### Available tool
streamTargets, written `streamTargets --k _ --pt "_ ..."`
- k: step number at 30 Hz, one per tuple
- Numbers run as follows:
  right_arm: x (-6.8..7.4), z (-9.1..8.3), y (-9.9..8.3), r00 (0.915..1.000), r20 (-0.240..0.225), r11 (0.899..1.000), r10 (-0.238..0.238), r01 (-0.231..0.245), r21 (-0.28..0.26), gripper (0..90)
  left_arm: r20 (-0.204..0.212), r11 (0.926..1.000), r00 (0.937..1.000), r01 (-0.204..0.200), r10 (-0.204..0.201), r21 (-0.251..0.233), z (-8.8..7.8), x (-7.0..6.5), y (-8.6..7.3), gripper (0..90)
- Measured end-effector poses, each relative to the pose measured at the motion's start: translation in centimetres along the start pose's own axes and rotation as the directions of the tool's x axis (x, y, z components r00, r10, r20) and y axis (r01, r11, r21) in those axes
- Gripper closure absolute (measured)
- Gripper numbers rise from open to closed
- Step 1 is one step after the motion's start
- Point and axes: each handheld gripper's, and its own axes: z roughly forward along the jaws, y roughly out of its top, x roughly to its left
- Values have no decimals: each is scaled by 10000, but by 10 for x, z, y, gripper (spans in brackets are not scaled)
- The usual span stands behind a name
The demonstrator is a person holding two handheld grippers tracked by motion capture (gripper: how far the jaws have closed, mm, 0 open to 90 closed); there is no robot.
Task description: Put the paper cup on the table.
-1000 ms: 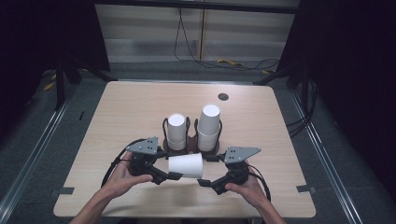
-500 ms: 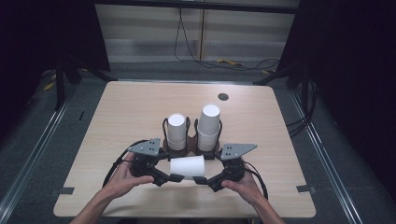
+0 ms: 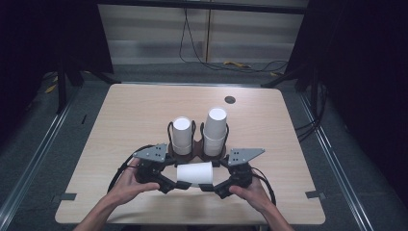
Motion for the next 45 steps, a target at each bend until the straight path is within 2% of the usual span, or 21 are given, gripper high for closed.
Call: streamTargets --k 10,18,25,26,28,33,36,37,38,41,42,45 --pt "-5 -1 -1 9995 -197 9996 245 -248 -158 196 151 9996 9996 225 -223 -153 0 4 -4 324" --pt "-4 -2 -1 9995 -237 9996 204 -208 -185 208 145 9994 9994 318 -315 -168 0 5 -5 308" --pt "-4 -1 -1 9993 -272 9996 249 -252 -93 221 147 9969 9971 744 -740 -242 0 7 -6 225" --pt "-4 -1 0 9994 -239 9997 241 -242 -57 222 -13 9972 9975 703 -703 -244 -1 6 -6 208" --pt "-4 -2 0 9993 -278 9997 244 -246 -48 223 -74 9970 9972 741 -743 -229 -1 7 -6 149" --pt "-5 -4 1 9996 -112 9997 257 -258 -16 227 -378 9981 9974 617 -619 -56 -2 6 -6 156" --pt "-5 -6 2 9995 -21 9995 305 -305 13 229 -414 9982 9974 595 -591 95 -2 5 -6 157" --pt "-6 -6 2 9995 -2 9995 323 -323 16 230 -664 9981 9967 499 -474 360 -3 4 -5 157" --pt "-6 -7 2 9994 45 9994 341 -341 30 230 -664 9981 9967 499 -474 360 -3 4 -5 157" --pt "-8 -8 2 9989 157 9990 449 -450 45 232 -1052 9969 9924 686 -644 373 -10 5 -8 158" --pt "-8 -8 2 9988 183 9989 464 -465 56 232 -1052 9969 9924 686 -644 373 -10 5 -8 158" --pt "-9 -8 2 9982 288 9985 531 -536 143 232 -1516 9959 9865 716 -626 546 -16 5 -15 157"
